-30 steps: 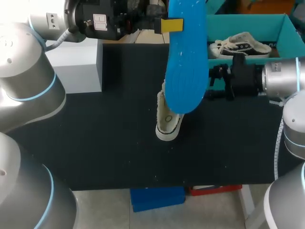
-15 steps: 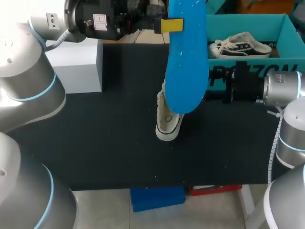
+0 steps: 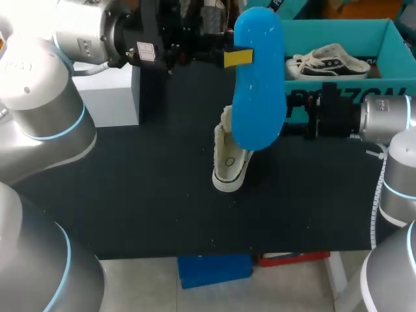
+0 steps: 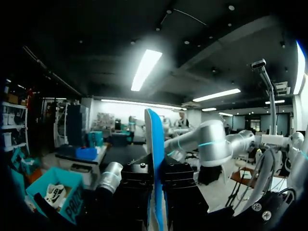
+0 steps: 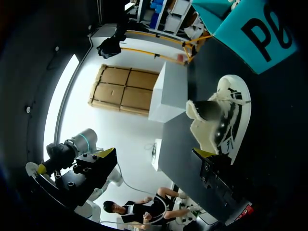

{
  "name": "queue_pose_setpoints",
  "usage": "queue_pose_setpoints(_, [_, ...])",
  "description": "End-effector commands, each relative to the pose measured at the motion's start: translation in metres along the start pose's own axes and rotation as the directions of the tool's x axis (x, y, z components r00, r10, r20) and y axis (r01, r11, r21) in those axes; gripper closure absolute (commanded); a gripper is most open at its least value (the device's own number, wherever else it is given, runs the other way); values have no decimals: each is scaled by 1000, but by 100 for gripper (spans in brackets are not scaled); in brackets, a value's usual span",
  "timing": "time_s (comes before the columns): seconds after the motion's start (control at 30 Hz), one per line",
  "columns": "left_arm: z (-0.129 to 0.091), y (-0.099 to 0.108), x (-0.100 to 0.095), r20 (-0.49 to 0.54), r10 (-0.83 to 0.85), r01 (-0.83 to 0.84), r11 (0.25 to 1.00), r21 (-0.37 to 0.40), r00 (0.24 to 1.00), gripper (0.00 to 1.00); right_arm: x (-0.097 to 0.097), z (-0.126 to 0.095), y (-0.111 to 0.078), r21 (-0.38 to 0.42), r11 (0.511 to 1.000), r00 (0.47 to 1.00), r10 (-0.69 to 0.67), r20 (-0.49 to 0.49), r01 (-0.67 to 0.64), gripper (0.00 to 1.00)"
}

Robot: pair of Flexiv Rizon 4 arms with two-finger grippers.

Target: Take the shoe out of the shoebox, open the shoe tongue, remove and reinsert the insole, then place the shoe into the shoebox

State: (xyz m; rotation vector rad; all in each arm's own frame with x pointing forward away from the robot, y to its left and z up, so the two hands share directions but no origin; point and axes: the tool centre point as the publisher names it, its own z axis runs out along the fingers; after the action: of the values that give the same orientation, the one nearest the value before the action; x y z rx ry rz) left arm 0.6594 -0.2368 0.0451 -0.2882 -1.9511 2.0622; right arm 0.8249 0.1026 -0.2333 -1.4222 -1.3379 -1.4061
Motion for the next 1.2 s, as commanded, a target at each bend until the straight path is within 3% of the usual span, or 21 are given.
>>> queue_pose_setpoints(0.03, [3, 31, -14, -20, 5, -5, 1000, -13, 1000, 100, 0, 2, 0, -3, 1000, 1000, 1, 1, -1, 0])
queue_pose_setpoints(0.13, [3, 49, -22, -6, 40, -40, 997, -67, 999, 100, 0, 2, 0, -3, 1000, 1000, 1, 1, -1, 0])
queue_pose_setpoints(0.27, [0, 63, -27, -5, 2, -2, 1000, -27, 1000, 100, 0, 2, 0, -3, 1000, 1000, 1, 1, -1, 0])
queue_pose_setpoints(0.87, [0, 63, -27, -5, 2, -2, 1000, -27, 1000, 100, 0, 2, 0, -3, 1000, 1000, 1, 1, -1, 0])
queue_pose_setpoints(0.9, [3, 63, -16, -7, 71, -72, 996, -50, 997, 100, 0, 2, 0, -3, 1000, 1000, 1, 1, -1, 0])
queue_pose_setpoints(0.93, [4, 67, -2, -31, 124, -124, 992, -10, 992, 100, 0, 2, 0, -3, 1000, 1000, 1, 1, -1, 0])
queue_pose_setpoints(1.0, [4, 80, 12, -25, 248, -248, 968, -45, 969, 100, 0, 2, 0, -3, 1000, 1000, 1, 1, -1, 0])
queue_pose_setpoints(1.07, [-3, 96, 16, -17, 292, -292, 956, -9, 956, 100, 0, 2, 0, -3, 1000, 1000, 1, 1, -1, 0])
queue_pose_setpoints(1.2, [-13, 124, 21, 8, 473, -471, 880, -57, 881, 100, 0, 2, 0, -3, 1000, 1000, 1, 1, -1, 0])
